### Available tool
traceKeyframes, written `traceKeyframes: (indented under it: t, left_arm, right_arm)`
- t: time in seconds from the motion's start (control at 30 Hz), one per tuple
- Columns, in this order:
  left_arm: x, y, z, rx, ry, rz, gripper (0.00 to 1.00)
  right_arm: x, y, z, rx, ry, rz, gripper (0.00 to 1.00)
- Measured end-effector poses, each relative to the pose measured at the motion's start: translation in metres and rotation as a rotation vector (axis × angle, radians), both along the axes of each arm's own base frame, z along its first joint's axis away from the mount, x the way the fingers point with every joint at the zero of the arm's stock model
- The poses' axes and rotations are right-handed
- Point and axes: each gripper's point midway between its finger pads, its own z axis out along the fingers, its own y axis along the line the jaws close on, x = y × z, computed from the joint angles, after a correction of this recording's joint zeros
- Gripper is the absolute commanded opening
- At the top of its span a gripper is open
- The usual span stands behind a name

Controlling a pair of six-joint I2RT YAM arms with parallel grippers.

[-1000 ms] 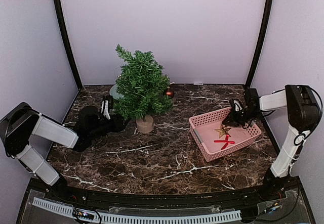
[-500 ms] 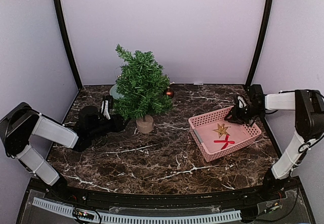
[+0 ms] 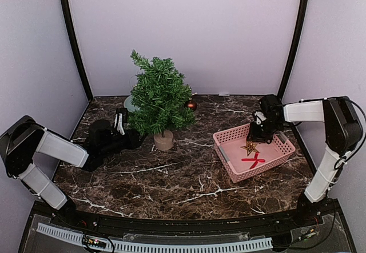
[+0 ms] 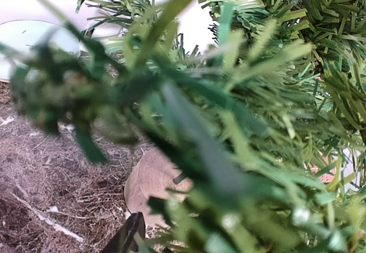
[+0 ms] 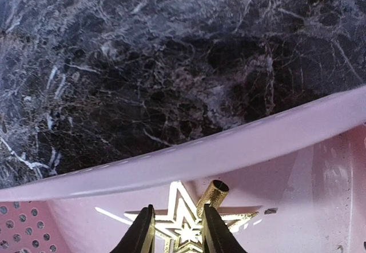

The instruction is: Decorate the small christmas tree

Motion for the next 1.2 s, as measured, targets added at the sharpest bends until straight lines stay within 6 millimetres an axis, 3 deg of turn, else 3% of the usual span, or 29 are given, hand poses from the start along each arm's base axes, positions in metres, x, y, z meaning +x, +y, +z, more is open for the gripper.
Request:
traceKeyframes:
  t: [0.13, 0.67, 1.2]
  left_arm:
    - [0.000, 0.000, 0.001, 0.005, -0.006, -0.002, 0.46]
    - [0.000, 0.001, 0.003, 0.006, -0.014, 0.000, 0.46]
    - [0.000, 0.001, 0.005, 0.005, -0.021, 0.001, 0.46]
  right_arm:
    - [-0.004, -0.001, -0.014, -0.050, 0.034, -0.013, 0.27]
    - [0.007, -0.019, -0.005, -0.194, -0.012, -0.083, 0.21]
    - [0.009, -0.012, -0.023, -0.200, 0.022, -0.069, 0.16]
